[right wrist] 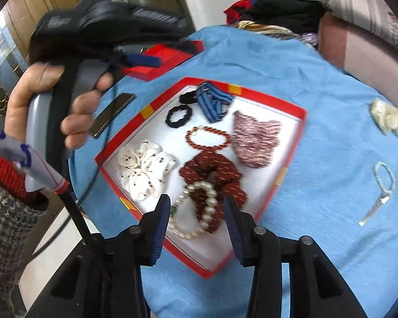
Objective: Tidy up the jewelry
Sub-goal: 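Carry watch and pearl bracelet into the white tray and open both grippers, then grasp the pearl-beaded hair clip by its metal pin with the left gripper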
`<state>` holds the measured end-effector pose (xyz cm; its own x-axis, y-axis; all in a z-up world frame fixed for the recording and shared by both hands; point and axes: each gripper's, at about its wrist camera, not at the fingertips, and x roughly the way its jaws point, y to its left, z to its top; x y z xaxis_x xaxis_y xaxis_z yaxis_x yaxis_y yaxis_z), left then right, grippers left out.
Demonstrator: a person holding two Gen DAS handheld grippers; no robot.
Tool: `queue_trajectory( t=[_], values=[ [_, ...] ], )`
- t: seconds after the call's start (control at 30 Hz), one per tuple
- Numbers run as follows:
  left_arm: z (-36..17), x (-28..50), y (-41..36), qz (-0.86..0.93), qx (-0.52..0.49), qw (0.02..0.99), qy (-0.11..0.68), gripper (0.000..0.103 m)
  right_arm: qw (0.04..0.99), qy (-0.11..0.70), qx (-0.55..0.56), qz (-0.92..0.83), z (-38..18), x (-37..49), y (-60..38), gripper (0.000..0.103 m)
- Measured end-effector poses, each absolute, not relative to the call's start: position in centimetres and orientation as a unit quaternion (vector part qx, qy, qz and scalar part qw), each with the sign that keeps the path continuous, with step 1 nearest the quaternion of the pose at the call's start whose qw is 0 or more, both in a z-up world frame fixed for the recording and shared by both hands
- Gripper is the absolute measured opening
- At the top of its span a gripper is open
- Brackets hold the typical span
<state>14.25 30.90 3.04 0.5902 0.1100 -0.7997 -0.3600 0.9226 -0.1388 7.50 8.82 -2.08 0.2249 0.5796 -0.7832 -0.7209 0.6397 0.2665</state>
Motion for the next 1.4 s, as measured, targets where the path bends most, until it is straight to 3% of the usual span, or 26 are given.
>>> queue_trajectory(
  t=[0.57, 1.4],
  values=[
    [4.2, 9.0, 19.6, 0.152, -0.018, 0.891, 0.427, 0.062, 0.815, 0.485, 0.009, 0.316, -3.1, 10.0, -3.3, 0.049],
    [1.0, 13.0, 10.0, 0.092, 0.014, 0.878, 0.469, 0.062, 0.839, 0.493, 0.058, 0.223, -5.6, 14.7, -14.4, 0.050]
  ],
)
